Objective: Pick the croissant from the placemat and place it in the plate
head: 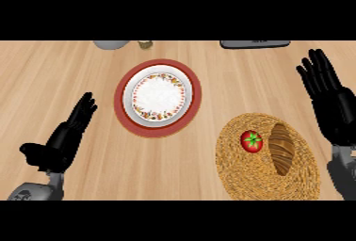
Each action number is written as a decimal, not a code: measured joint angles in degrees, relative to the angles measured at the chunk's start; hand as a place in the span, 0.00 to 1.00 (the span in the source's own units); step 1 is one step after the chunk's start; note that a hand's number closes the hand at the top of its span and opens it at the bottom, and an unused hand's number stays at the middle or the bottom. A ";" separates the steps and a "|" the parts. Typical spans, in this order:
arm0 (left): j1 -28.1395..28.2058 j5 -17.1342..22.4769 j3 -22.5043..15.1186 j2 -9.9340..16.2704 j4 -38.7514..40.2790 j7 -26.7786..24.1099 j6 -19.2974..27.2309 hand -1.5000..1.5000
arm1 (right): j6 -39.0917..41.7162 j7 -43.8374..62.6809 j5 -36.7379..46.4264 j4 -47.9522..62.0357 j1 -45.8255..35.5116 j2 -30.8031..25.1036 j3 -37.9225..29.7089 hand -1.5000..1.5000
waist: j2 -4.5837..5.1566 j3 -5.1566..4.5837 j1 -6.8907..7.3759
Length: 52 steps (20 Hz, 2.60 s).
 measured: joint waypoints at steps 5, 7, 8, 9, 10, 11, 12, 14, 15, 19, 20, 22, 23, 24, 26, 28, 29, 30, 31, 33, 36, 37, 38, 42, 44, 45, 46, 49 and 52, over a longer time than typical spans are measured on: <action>-0.24 -1.73 1.58 1.15 0.84 -0.03 0.93 0.50 | -8.29 4.16 2.03 4.53 -2.38 4.43 -1.08 1.00 | 1.21 -1.13 1.80; 0.01 -2.01 2.21 1.53 1.46 -0.14 1.34 0.50 | -11.54 5.41 6.76 7.66 -2.07 2.90 0.14 1.00 | 1.87 -1.89 2.33; 0.26 -2.02 2.29 1.53 1.78 -0.01 1.45 0.50 | -13.83 5.56 10.60 9.27 -1.35 0.71 0.39 0.00 | 2.05 -2.06 2.19; 0.53 -2.02 2.26 1.34 2.13 0.11 1.59 0.50 | -17.92 5.25 13.30 10.27 -0.95 0.99 -0.13 0.00 | 2.04 -2.00 2.04; 0.89 -1.98 2.31 1.14 2.57 -0.10 1.62 0.50 | -22.11 4.55 15.27 11.14 -0.26 2.46 -0.57 0.00 | 2.01 -1.93 1.98; 1.25 -2.01 2.14 0.89 3.03 -0.31 1.48 0.50 | -26.04 3.60 17.33 12.03 0.01 4.24 -0.54 0.00 | 2.00 -1.85 2.09; 1.13 -1.85 2.50 0.84 3.77 -0.37 1.43 0.50 | -29.65 1.98 19.33 12.57 1.05 6.42 0.00 0.00 | 1.96 -1.80 2.02; 2.12 -1.83 2.83 0.81 4.62 -1.61 0.86 0.50 | -35.68 -1.36 23.20 14.05 2.33 10.38 1.44 0.00 | 1.86 -1.70 2.22; 2.00 -1.98 2.85 0.44 5.55 -2.16 0.77 0.50 | -38.56 -2.76 25.28 14.44 2.90 12.52 2.69 0.00 | 1.83 -1.67 2.17; 1.05 -2.03 3.86 0.30 7.43 -2.34 -0.10 0.50 | -46.58 -1.50 34.49 14.08 6.43 16.33 6.97 0.00 | 1.62 -1.64 1.91; 1.57 -2.17 3.88 0.16 7.37 -2.77 -0.27 0.50 | -47.98 0.23 37.02 13.49 7.13 16.69 7.54 0.00 | 1.57 -1.64 1.90; 2.21 -2.22 4.16 0.17 7.01 -2.67 -0.39 0.50 | -49.88 4.29 42.59 10.89 9.96 16.98 8.98 0.00 | 1.45 -1.67 1.69; 2.60 -2.62 3.94 -0.28 6.59 -2.66 0.03 0.50 | -50.02 6.62 45.22 9.43 11.28 16.57 9.07 0.00 | 1.41 -1.67 1.63; 2.58 -2.65 4.17 -0.14 6.52 -2.59 -0.06 0.50 | -49.88 9.23 48.21 8.03 12.66 16.36 9.23 0.00 | 1.37 -1.70 1.51; 2.85 -2.48 4.61 0.11 6.30 -2.55 -0.31 0.50 | -48.51 14.84 53.28 6.35 15.23 15.73 9.02 0.00 | 1.31 -1.77 1.29; 2.89 -2.60 4.68 -0.08 6.09 -2.40 -0.12 0.50 | -45.62 20.51 57.52 4.13 17.84 14.93 9.09 0.00 | 1.26 -1.84 1.06; 3.17 -2.44 4.91 0.28 5.96 -2.54 -0.53 0.50 | -43.64 23.45 59.32 3.35 18.70 14.55 9.03 0.00 | 1.25 -1.88 1.11; 2.86 -2.45 5.09 0.27 6.45 -2.55 -0.55 0.50 | -41.48 26.23 60.98 2.38 19.64 13.98 9.00 0.00 | 1.28 -1.90 0.98; 2.81 -2.48 5.16 0.30 6.34 -2.47 -0.55 0.50 | -39.00 29.07 62.53 1.33 20.39 13.37 9.00 0.00 | 1.28 -1.91 1.01; 2.98 -2.40 5.45 0.50 6.37 -2.68 -0.85 0.50 | -33.75 34.55 65.15 -0.97 22.10 12.32 9.53 0.00 | 1.28 -1.94 1.07; 2.79 -2.66 5.14 0.15 5.71 -2.09 -0.70 0.50 | -24.50 43.78 68.06 -5.44 22.15 10.92 9.82 0.00 | 1.32 -1.88 1.36; 3.17 -2.86 4.97 0.02 5.13 -1.90 -0.58 0.50 | -21.90 46.56 69.10 -7.28 22.28 10.93 10.21 0.00 | 1.33 -1.84 1.49; 2.85 -2.82 5.14 0.05 5.11 -1.57 -0.78 0.50 | -19.52 48.81 69.30 -8.82 22.17 10.93 10.20 0.00 | 1.36 -1.79 1.55; 2.27 -3.93 4.84 -1.22 6.18 -2.22 -0.46 0.50 | -10.09 57.24 70.21 -12.80 19.37 11.19 9.45 0.00 | 1.48 -1.69 1.81; 2.12 -4.01 5.28 -1.45 6.77 -2.26 -0.74 0.50 | -7.67 59.05 71.64 -14.31 20.15 11.92 10.05 0.00 | 1.49 -1.66 1.81; 2.37 -4.39 5.23 -1.83 6.76 -2.54 -0.57 0.50 | -6.48 59.87 72.09 -15.13 20.17 12.27 9.92 0.00 | 1.50 -1.63 1.84; 2.38 -4.31 5.43 -1.66 6.54 -2.16 -0.92 0.50 | -5.04 60.52 71.68 -15.05 19.30 12.33 9.09 0.00 | 1.51 -1.63 1.92; 1.31 -4.09 6.47 -1.14 7.78 -2.40 -2.16 0.50 | -1.95 61.65 71.50 -14.13 18.58 12.73 8.19 0.00 | 1.57 -1.60 2.00; 0.46 -4.26 7.20 -1.43 9.12 -2.96 -2.74 0.50 | -0.09 61.33 70.19 -11.98 18.03 13.00 6.64 0.00 | 1.60 -1.59 1.99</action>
